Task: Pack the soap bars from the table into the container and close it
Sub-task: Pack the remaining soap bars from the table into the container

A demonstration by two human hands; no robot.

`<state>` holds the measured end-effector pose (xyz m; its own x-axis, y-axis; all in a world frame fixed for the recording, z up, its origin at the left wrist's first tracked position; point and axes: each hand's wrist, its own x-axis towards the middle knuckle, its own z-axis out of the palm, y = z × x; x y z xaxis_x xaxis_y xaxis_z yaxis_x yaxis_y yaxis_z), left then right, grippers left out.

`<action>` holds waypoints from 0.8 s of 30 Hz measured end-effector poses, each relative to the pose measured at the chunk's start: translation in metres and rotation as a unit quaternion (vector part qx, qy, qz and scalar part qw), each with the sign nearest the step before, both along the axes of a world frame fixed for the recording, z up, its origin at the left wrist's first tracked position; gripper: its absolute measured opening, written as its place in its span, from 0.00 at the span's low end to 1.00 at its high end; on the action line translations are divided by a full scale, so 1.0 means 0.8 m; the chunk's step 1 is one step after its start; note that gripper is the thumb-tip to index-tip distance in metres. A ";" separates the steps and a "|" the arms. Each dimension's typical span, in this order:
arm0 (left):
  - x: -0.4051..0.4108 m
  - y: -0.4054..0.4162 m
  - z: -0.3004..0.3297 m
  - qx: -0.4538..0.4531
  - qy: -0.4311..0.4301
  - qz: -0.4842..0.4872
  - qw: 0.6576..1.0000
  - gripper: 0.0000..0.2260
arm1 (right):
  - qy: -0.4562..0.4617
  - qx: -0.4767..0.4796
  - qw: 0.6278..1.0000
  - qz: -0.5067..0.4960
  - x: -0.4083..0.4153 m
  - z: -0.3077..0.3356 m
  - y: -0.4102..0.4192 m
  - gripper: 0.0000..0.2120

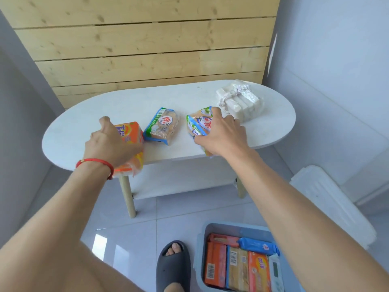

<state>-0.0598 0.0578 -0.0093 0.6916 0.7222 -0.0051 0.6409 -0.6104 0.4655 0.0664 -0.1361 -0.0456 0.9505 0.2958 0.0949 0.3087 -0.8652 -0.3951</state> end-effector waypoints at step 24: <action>-0.070 -0.270 -0.323 -0.142 0.213 -0.181 0.950 0.44 | 0.414 0.024 0.880 -0.230 -0.192 -0.278 -0.200 0.49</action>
